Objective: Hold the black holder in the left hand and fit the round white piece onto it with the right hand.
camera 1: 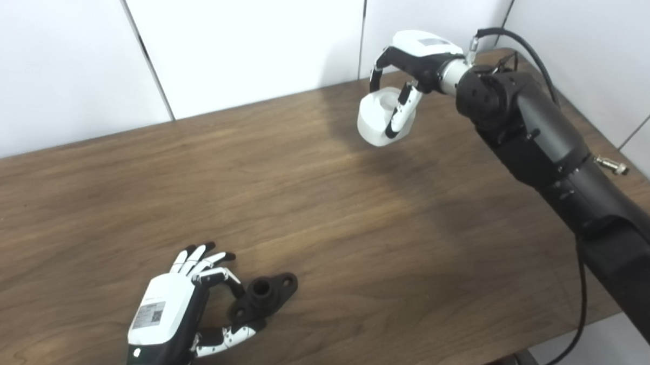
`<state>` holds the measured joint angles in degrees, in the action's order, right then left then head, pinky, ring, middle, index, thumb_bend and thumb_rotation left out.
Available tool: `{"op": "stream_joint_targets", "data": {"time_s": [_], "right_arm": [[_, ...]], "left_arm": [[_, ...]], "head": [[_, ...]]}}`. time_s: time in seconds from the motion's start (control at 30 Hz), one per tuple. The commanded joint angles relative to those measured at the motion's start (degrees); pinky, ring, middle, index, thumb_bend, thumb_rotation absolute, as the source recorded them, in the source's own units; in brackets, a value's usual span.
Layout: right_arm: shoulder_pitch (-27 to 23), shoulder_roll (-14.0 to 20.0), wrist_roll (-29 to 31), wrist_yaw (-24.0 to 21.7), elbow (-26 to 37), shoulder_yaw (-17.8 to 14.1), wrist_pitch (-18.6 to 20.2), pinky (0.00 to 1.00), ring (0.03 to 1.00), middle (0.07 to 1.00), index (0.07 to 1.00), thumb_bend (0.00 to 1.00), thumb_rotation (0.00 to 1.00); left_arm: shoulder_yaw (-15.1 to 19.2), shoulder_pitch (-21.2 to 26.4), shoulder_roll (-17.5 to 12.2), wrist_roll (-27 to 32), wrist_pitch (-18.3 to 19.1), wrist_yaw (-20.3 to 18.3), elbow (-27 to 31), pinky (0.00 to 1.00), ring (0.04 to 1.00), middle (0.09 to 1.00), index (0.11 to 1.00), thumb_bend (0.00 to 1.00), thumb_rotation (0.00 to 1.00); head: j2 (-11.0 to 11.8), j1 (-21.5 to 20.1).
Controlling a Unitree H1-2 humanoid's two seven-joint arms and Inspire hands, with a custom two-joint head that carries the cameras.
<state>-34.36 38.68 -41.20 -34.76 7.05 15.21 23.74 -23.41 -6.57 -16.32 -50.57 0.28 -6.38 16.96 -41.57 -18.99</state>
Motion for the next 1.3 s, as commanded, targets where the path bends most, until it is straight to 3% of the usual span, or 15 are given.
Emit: {"op": "stream_joint_targets", "data": {"time_s": [0.0, 0.3, 0.6, 1.0, 1.27], "right_arm": [[-2.3, 1.0, -0.9, -0.9, 4.5, -0.6, 0.5, 0.93, 0.964, 0.815, 0.488, 0.52, 0.14], [-0.1, -0.9, -0.7, -8.7, 17.7, -0.2, 2.9, 0.97, 0.974, 0.811, 0.487, 0.52, 0.14], [1.2, -3.6, 1.2, -12.1, 24.3, 0.6, 1.1, 0.94, 0.979, 0.806, 0.486, 0.52, 0.13], [1.8, -6.9, 1.5, -16.9, 31.1, 2.2, 2.4, 0.96, 0.977, 0.825, 0.486, 0.52, 0.14], [2.4, -9.1, 1.9, -16.8, 33.4, 3.2, 0.1, 0.94, 0.956, 0.814, 0.485, 0.52, 0.14]], "left_arm": [[-1.9, -1.1, 0.1, -2.6, 1.4, -3.6, -2.2, 0.99, 0.943, 0.829, 0.486, 0.52, 0.06], [-3.6, -0.7, 2.0, -5.2, 2.6, -3.3, -2.1, 0.97, 0.93, 0.822, 0.486, 0.52, 0.06], [-5.1, -0.1, 3.8, -7.0, 4.4, -4.1, -1.6, 0.97, 0.929, 0.821, 0.486, 0.52, 0.06], [-6.2, 0.9, 4.7, -8.2, 6.6, -5.7, -1.0, 0.99, 0.937, 0.826, 0.487, 0.52, 0.06], [-6.5, 1.3, 5.2, -8.6, 7.3, -6.2, -0.7, 0.98, 0.925, 0.821, 0.486, 0.52, 0.06]], "head": [[-0.2, 1.6], [-1.3, 7.9], [-2.3, 11.3], [-3.1, 11.5], [-3.7, 11.7]]}}
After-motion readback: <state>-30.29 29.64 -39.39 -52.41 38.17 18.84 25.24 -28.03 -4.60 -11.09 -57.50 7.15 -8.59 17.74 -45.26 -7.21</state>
